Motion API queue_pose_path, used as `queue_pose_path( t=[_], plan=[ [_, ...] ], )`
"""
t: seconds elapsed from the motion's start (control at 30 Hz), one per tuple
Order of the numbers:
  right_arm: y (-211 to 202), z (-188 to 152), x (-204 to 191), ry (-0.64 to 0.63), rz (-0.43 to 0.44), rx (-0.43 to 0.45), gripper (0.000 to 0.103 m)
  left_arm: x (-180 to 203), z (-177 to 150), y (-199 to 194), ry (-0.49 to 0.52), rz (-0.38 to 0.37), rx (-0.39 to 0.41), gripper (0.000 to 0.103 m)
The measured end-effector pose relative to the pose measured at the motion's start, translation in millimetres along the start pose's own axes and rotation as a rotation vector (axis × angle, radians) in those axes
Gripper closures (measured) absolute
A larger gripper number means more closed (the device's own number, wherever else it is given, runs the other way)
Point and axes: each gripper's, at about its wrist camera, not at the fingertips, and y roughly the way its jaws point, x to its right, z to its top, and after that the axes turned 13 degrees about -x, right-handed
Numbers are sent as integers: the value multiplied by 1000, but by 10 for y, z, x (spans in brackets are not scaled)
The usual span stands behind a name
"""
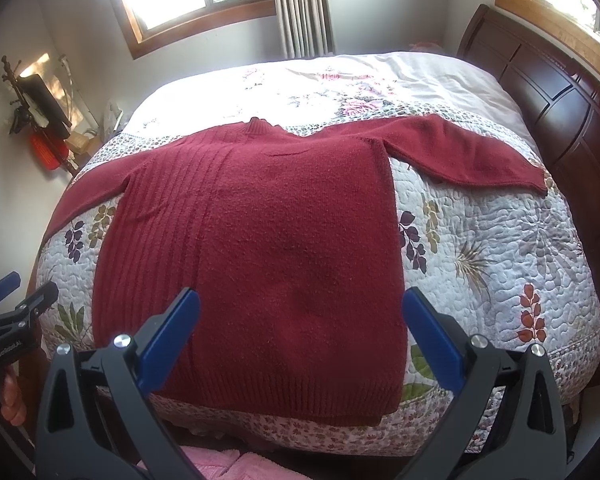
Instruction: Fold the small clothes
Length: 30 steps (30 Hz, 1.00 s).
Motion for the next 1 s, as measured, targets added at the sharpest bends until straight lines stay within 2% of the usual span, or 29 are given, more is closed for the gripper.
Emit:
queue_pose_path(
  t=[0.7,0.83,0.93,1.0],
  plan=[
    [56,75,135,-4,10,-8,3,126,75,47,-10,7,-18,4],
    [119,144,329,11,51,-10,3,205,179,154,-33,-28,-59,4],
    [162,229,618,40,23,8,3,356,291,236,-20,-64,-73,4],
    [196,324,912,73,18,6,3,545,417,277,6,-61,-59,4]
  ],
)
